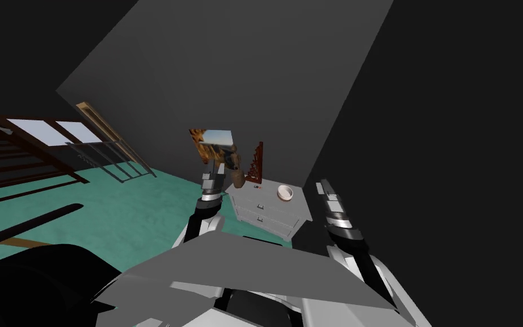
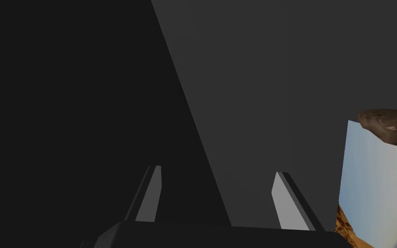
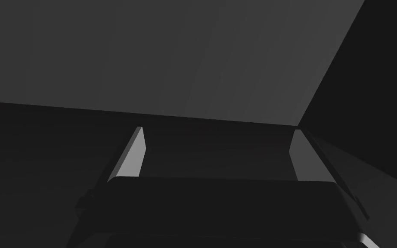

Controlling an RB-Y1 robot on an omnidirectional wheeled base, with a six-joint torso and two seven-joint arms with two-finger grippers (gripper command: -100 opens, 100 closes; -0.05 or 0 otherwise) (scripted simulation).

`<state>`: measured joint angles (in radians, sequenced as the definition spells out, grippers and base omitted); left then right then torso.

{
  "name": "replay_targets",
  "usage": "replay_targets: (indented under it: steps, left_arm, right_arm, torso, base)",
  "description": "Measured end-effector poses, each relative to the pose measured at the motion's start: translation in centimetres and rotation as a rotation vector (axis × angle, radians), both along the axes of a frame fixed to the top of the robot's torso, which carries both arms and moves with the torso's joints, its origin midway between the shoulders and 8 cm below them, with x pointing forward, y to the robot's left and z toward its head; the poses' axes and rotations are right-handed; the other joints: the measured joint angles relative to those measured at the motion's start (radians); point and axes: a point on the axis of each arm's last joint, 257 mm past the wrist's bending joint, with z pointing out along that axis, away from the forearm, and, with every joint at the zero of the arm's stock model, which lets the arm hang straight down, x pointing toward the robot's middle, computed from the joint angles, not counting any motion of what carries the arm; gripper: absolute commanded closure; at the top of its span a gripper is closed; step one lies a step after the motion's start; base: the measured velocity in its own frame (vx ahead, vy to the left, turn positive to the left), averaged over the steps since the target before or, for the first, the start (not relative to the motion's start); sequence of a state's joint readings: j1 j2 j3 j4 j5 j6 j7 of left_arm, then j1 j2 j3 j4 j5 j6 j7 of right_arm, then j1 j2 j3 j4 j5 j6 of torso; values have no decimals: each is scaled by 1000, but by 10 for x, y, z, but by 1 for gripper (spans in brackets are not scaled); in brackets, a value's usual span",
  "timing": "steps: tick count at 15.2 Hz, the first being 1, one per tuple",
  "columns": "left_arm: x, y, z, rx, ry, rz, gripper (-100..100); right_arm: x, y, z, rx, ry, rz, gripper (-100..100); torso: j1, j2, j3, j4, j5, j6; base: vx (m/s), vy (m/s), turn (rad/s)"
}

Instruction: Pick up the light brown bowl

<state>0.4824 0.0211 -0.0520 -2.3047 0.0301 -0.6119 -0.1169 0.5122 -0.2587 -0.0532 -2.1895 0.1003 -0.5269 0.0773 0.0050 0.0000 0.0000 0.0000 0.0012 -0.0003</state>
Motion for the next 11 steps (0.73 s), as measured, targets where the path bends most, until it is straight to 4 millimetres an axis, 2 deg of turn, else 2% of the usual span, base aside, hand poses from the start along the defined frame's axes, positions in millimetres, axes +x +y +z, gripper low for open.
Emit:
replay_targets:
  steps: [6,11]
  left_arm:
    - [0,0,0,0,0,0,0]
    - [0,0,0,0,0,0,0]
  right_arm:
    - [12,-6,-67,-130,156,13,-100]
    - [10,-27,-134,-250,309,17,-100]
  torso:
    - [2,0,0,0,0,0]
    - [3,1,0,0,1,0]
  base:
    - [1,98,154]
    - [3,104,171]
